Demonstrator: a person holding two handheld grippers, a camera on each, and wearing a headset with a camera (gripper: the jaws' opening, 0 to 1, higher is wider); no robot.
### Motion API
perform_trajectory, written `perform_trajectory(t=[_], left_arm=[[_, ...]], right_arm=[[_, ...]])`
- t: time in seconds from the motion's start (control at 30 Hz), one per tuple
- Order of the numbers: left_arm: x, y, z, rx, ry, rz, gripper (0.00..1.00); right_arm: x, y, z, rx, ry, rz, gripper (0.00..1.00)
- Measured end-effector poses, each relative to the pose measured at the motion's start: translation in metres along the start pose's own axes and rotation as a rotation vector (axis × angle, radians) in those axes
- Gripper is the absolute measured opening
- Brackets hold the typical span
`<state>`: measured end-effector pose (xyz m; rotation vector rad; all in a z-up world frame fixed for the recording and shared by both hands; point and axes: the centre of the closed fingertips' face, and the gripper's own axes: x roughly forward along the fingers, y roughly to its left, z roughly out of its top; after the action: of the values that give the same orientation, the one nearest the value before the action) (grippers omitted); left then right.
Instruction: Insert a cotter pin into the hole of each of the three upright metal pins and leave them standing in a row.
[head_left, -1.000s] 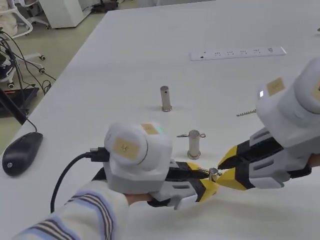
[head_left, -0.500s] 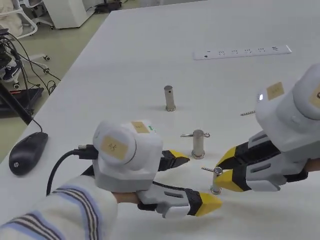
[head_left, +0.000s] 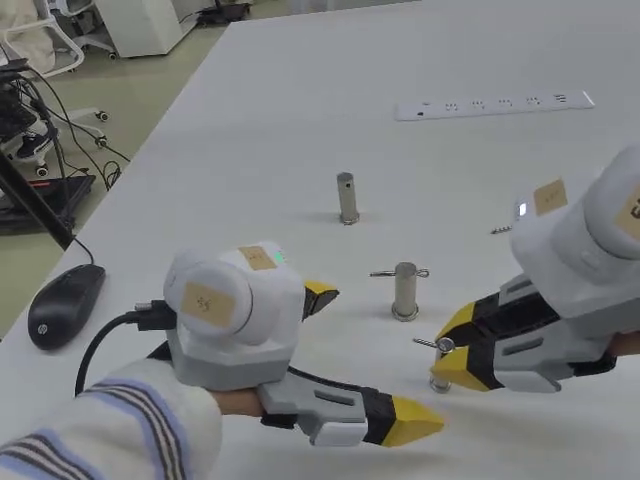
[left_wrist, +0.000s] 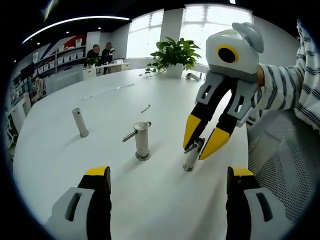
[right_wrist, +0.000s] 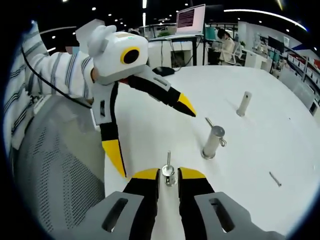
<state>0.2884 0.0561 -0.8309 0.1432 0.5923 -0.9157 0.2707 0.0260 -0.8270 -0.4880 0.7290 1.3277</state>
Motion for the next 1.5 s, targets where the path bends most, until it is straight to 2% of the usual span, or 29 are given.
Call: perform_trajectory(t=[0.17,0.3,0.67,0.83,1.0,1.27,1.5], left_arm=[[-0.002,0.004,-0.002,-0.025,0.003,0.015,0.99],[-0.003,0.013,-0.006,-0.026,0.017,0.064,0.99],[-0.002,0.014,-0.003,-0.06,0.001,0.078,0.99],[-0.001,0.013,-0.004,-0.058,0.005,0.077,0.99],[-0.001,0.013,0.0,-0.076,-0.01,0.075,0.99],[-0.002,0.009,0.009,-0.104,-0.042,0.069,0.99],[0.001,0.006,0.003,-0.11,-0.018,0.062,0.99]], right_arm=[[0.002,0.001,-0.001,0.002,0.001,0.003,0.14],[0.004,0.0,0.0,0.006,-0.006,-0.003,0.12],[0.002,-0.004,0.0,-0.011,-0.026,-0.025,0.11],[-0.001,-0.009,-0.002,-0.046,-0.015,-0.033,0.11],[-0.006,-0.016,0.0,-0.078,-0.019,-0.012,0.1],[-0.013,-0.033,0.005,-0.181,-0.027,0.067,0.1],[-0.016,-0.051,0.003,-0.23,-0.022,0.104,0.1]])
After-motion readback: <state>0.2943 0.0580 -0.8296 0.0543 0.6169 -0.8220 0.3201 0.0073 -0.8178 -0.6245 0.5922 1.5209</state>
